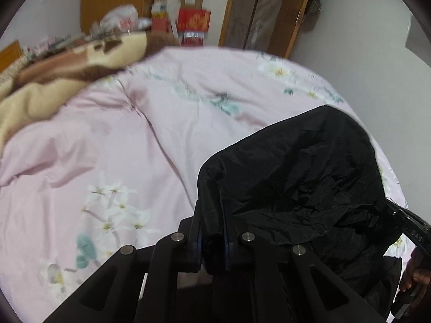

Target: Fold large clothes

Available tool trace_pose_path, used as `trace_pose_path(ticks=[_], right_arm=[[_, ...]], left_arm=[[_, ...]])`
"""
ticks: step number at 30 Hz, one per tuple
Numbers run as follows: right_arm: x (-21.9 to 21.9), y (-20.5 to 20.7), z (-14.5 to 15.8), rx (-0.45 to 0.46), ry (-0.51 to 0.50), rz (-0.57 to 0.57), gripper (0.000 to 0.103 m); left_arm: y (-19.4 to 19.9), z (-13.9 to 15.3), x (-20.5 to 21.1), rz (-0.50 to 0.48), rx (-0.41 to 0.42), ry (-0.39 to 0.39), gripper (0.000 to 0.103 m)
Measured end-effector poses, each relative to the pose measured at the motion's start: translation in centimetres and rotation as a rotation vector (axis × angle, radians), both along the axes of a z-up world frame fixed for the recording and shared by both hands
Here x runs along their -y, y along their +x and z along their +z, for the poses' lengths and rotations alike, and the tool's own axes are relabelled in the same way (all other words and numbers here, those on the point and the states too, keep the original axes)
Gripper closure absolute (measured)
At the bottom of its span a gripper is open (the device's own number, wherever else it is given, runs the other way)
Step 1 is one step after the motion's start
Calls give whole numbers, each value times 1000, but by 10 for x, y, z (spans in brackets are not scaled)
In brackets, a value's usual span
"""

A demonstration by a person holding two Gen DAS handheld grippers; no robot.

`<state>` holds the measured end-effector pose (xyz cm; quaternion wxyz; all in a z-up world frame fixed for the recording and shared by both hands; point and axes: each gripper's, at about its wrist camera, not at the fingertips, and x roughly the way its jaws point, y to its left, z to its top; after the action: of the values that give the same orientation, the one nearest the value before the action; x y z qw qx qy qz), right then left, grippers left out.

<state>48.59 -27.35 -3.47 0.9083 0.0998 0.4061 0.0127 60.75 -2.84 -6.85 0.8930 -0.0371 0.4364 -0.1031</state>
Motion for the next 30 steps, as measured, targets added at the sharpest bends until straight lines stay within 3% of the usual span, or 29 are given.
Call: trace_pose_path(ticks=[6,9,11,14,16,19,24,30], right_arm=[[-21,-73,28,141,-93,25,97],[-28,-107,31,176,-105,40,97],[-33,-129,30,190,-103,39,97],[-36,-160,26,208,-63,43,97],[-36,-178,21,200,-24,39,97],[-40,-205,15,192,-17,45,97],[-43,-233,8,170,-29,50,98],[-44,-258,-7,105,-22,66,102]], left_arm=[[-68,25,-17,10,93,-54,92],[-101,30,-24,14,145,-20,92],[-118,33,-30,20,154,-40,92],[-150,31,-52,55,149,-161,92],[-170,24,-62,69,131,-188,92],[-203,10,-67,48,123,-152,91],[-230,-9,-79,60,52,-237,90],[-257,-23,-93,84,6,-241,88]])
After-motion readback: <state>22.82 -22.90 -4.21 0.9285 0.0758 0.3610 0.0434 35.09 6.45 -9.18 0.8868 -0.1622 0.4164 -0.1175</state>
